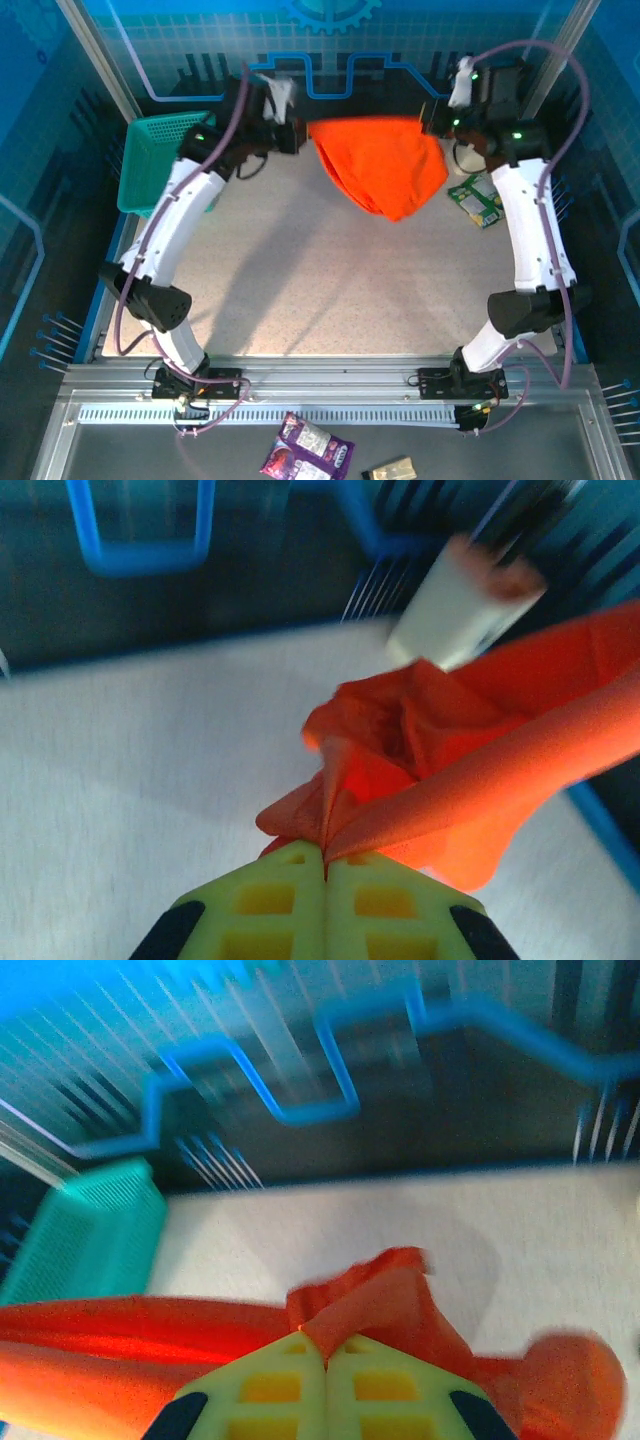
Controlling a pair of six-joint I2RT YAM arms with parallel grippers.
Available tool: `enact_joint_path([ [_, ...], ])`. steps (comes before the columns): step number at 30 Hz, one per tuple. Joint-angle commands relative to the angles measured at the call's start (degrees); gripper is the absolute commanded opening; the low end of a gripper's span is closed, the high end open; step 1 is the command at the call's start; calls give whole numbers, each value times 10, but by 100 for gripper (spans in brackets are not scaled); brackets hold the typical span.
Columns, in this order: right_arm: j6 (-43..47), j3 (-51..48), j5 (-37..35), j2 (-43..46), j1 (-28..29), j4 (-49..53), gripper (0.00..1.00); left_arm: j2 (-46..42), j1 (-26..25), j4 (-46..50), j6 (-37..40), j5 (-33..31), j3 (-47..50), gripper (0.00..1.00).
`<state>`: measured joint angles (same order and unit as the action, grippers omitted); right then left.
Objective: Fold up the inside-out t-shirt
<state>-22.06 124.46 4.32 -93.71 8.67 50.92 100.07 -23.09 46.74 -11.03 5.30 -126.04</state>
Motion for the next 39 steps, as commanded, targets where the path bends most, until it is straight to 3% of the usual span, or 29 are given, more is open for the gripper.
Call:
enact_joint_path([
  [1,26,48,-26,21,-5,62,0,1,14,63,37,1,-76,0],
  [5,40,-72,-16,108,19,36,0,-70,31,41,52,-48,33,0],
  [12,-2,-497,65,207,117,-42,0,-175,73,-50,-11,-92,498,0],
  [14,-23,-572,106,204,139,-74,7,-170,82,-83,-31,-101,598,0],
  [16,-44,-620,116,198,144,-100,27,-152,87,-117,-43,-114,666,0],
  [18,-43,-631,84,191,138,-109,40,-134,89,-135,-48,-120,693,0],
  [23,-11,-609,18,116,101,-102,43,-111,89,-144,-44,-126,688,0],
  [32,2,-478,62,-49,118,-134,43,-111,90,-138,-46,-112,665,0],
  [36,-47,-420,94,-124,110,-140,44,-113,90,-133,-44,-110,657,0],
  [39,-118,-417,138,-149,86,-177,51,-118,90,-130,-42,-115,656,0],
])
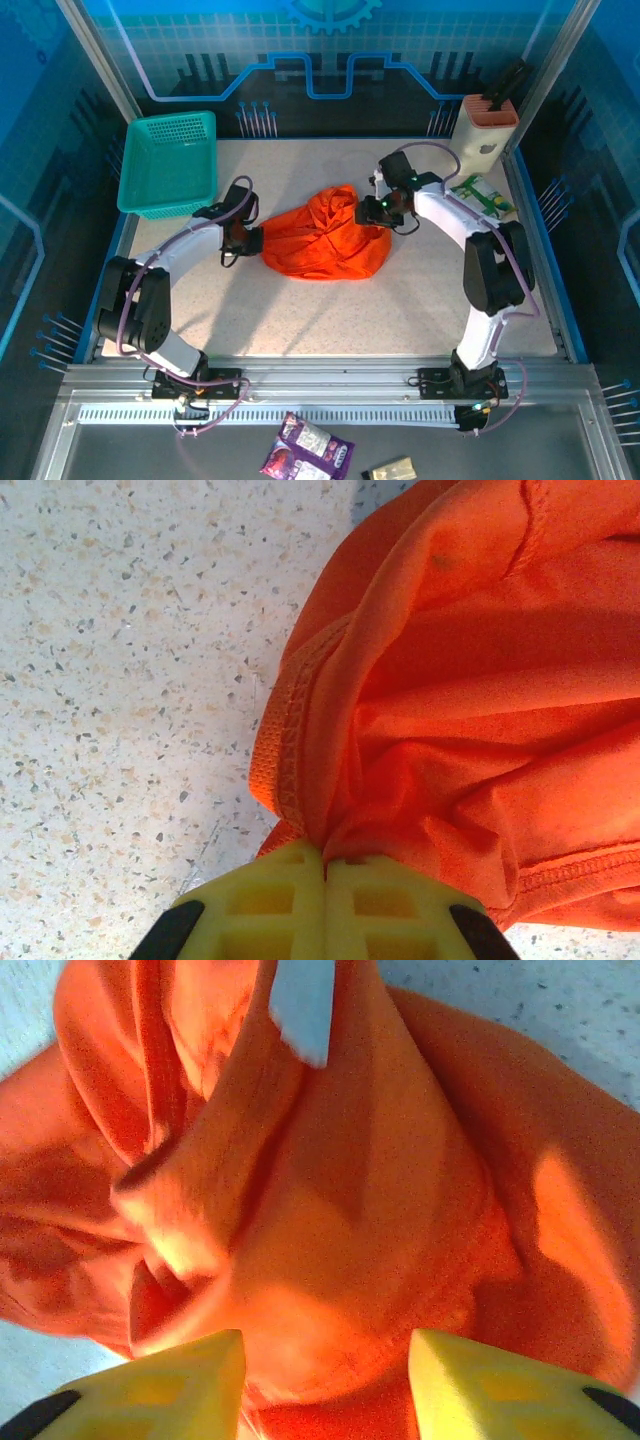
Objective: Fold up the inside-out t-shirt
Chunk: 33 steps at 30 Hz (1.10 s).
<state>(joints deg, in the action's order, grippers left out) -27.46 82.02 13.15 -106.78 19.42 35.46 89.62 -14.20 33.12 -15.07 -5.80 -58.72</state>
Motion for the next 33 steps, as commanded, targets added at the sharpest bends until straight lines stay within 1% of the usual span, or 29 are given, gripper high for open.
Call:
enact_joint_path([
  [1,-90,-7,73,-19,-32,-54,53,-16,1,7,-1,-5,-16,0],
  [3,-134,-31,117,-20,-49,-106,59,-18,2,7,0,-4,-15,0],
  [6,-175,-47,160,-33,-63,-148,63,-17,2,6,-1,1,-14,0],
  [15,-220,-100,188,-46,-85,-183,67,-12,2,4,-4,6,-12,0],
  [18,-233,-112,197,-51,-85,-193,68,-10,2,2,-5,7,-11,0],
  [21,-248,-132,185,-52,-88,-204,68,-9,2,2,-5,9,-12,0],
  [25,-281,-155,205,-57,-90,-252,68,-7,2,3,-4,9,-14,0],
  [28,-326,-178,231,-51,-90,-329,67,-6,2,3,-3,8,-14,0],
  [33,-356,-188,243,-29,-92,-374,63,-7,2,4,-4,9,-17,0],
])
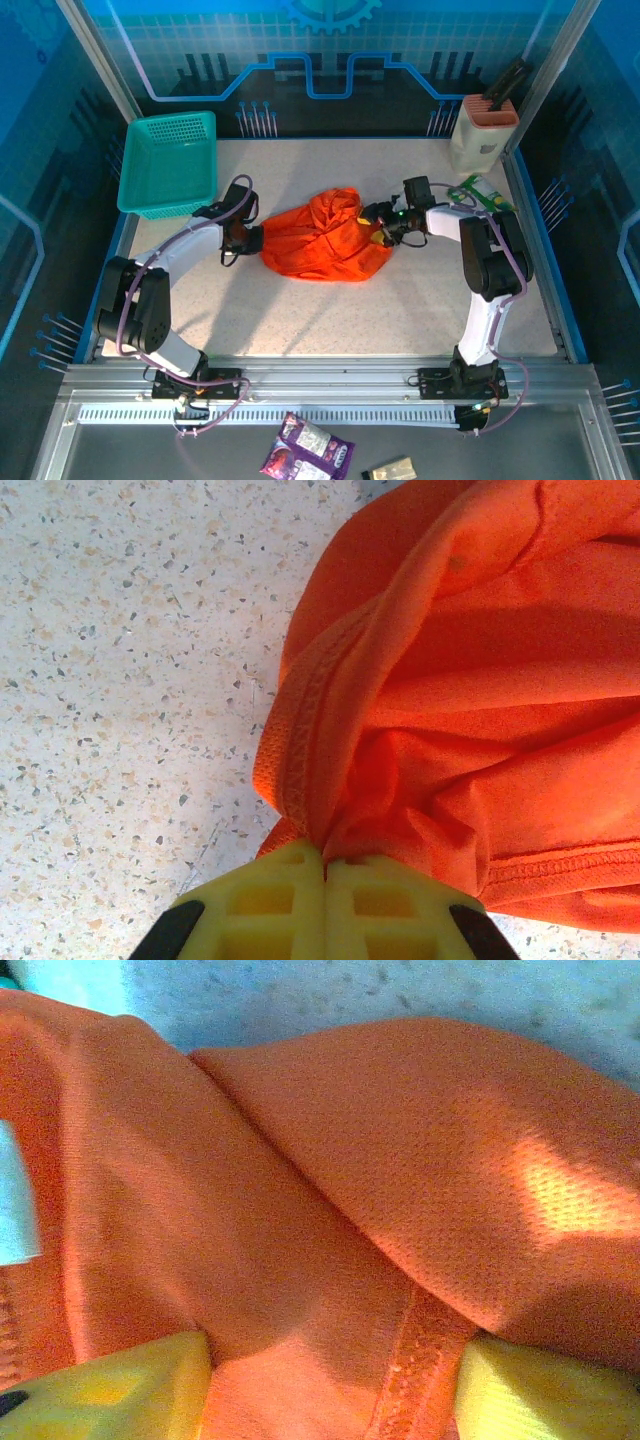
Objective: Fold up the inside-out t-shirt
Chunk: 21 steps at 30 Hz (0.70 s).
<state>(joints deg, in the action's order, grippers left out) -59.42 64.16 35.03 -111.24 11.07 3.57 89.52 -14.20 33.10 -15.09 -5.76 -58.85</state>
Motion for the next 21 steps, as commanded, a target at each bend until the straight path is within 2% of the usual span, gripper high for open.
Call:
enact_joint_path([
  [1,-40,-12,25,20,-9,-60,62,-6,2,4,-3,8,-16,0],
  [6,-70,-30,31,43,-11,-104,55,-7,2,6,-2,6,-17,0],
  [11,-81,-36,33,58,-11,-118,43,-8,2,7,-1,5,-18,0],
  [19,-94,-34,48,32,-8,-149,15,-11,2,8,0,4,-17,0],
  [21,-103,-34,59,19,-4,-167,13,-12,2,7,0,4,-17,0],
])
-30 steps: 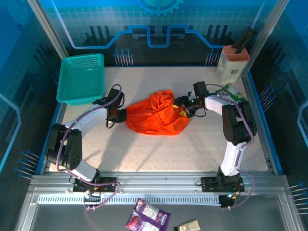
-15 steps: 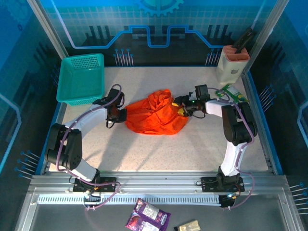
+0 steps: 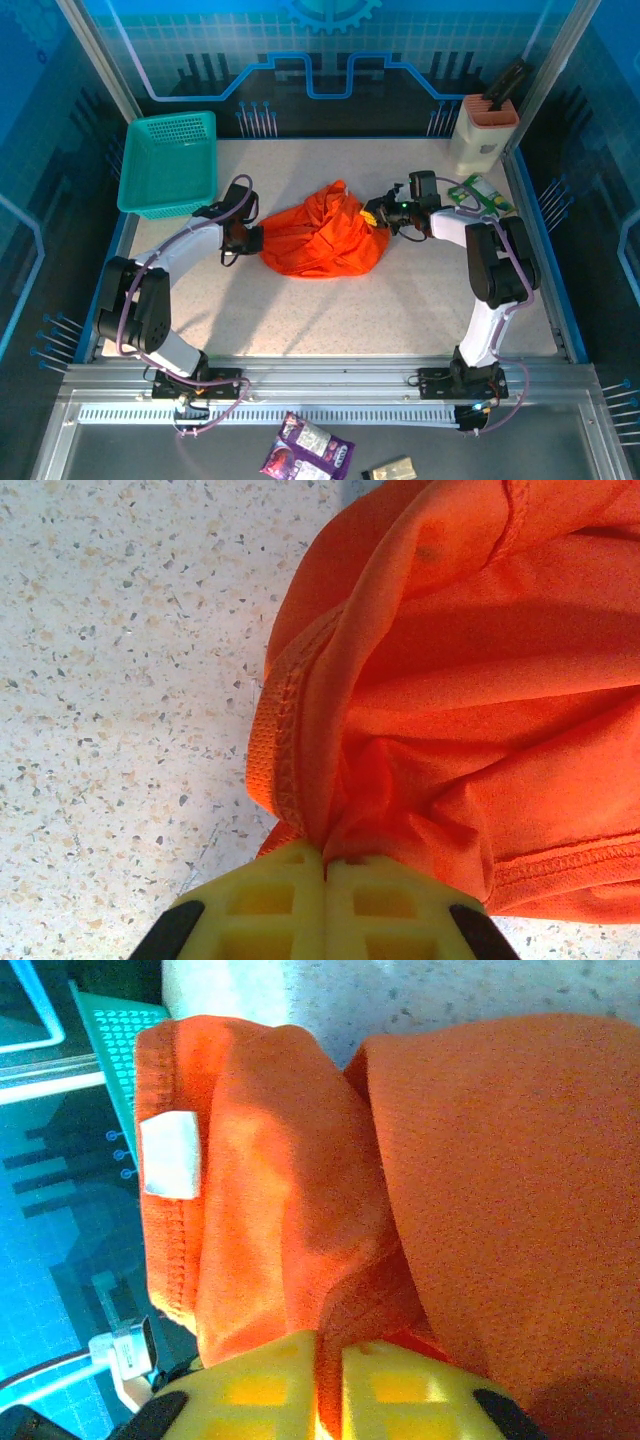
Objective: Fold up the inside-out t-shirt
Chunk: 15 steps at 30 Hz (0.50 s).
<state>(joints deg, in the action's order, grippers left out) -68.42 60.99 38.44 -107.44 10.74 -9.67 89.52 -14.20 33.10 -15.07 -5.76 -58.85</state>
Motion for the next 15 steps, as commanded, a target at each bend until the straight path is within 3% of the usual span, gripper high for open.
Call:
enact_joint_path([
  [1,-14,0,28,-25,1,-36,13,-12,2,8,0,4,-17,0],
  [8,17,31,1,-9,-1,12,0,-16,5,8,4,0,-28,0],
  [11,66,103,-14,8,-13,99,0,-27,28,1,1,23,-52,0],
  [15,164,270,-45,-8,-30,277,0,-28,72,-5,-5,74,-127,0],
])
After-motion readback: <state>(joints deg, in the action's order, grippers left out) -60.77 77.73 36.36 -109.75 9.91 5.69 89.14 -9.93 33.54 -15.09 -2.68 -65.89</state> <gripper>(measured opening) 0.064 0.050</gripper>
